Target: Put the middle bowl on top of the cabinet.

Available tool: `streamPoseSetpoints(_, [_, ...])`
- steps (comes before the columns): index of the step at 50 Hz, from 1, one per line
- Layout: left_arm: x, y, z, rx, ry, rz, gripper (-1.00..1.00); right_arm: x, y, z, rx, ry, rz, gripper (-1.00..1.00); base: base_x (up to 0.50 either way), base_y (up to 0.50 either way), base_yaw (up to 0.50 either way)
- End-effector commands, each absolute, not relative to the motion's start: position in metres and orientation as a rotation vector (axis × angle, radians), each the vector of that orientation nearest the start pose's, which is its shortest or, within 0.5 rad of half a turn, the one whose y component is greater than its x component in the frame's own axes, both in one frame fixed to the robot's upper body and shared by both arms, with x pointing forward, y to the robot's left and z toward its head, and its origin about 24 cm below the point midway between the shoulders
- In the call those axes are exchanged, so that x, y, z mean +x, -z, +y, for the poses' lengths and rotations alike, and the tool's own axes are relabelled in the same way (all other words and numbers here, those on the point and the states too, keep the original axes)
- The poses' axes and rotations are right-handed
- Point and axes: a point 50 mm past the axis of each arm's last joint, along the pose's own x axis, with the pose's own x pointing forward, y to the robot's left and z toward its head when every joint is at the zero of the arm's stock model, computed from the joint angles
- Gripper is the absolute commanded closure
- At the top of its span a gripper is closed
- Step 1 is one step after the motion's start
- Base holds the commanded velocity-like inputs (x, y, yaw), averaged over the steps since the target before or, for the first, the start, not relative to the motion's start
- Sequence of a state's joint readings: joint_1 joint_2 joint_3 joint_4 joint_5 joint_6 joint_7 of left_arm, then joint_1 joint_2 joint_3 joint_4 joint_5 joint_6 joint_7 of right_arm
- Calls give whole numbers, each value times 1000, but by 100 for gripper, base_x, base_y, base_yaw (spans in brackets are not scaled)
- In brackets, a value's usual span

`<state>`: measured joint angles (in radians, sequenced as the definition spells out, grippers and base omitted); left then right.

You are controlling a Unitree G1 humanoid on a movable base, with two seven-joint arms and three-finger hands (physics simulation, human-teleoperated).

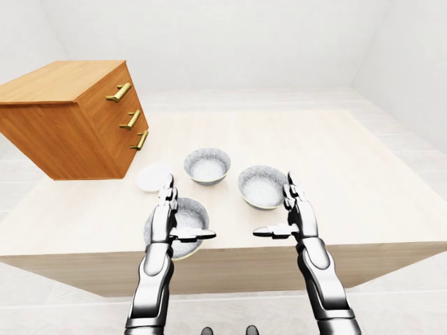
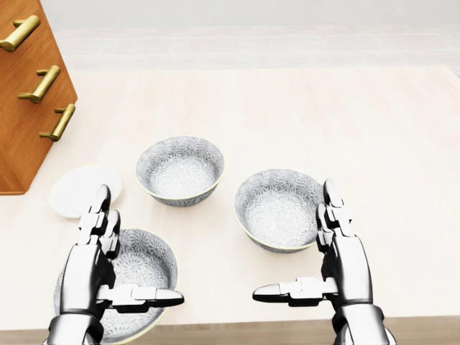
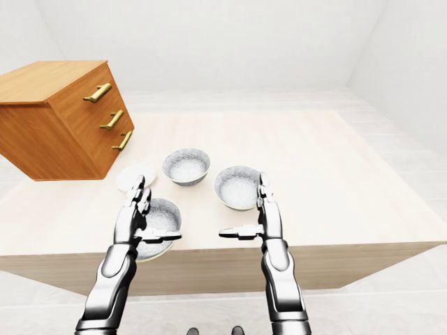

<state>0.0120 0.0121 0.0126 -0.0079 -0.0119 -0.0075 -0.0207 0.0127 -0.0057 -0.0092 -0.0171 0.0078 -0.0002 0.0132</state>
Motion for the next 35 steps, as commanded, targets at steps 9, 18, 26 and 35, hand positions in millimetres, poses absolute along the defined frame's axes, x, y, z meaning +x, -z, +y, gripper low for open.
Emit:
streamPoseSetpoints(9, [268,-63,166,-35,2,-39,-100,267,-50,-164,-41,17,-7,-100,0,0,0])
streamPoseSetpoints(18, [278,-71,167,-41,-10,-57,-100,272,-57,-170,-34,19,-22,-100,0,0,0])
streamPoseSetpoints(26, [272,-98,176,-54,-29,-176,-100,257,-79,-169,-37,37,-105,-100,0,0,0])
streamPoseSetpoints(35, [256,-126,182,-60,-40,-306,-100,234,-100,-164,-77,44,-199,-100,0,46,0])
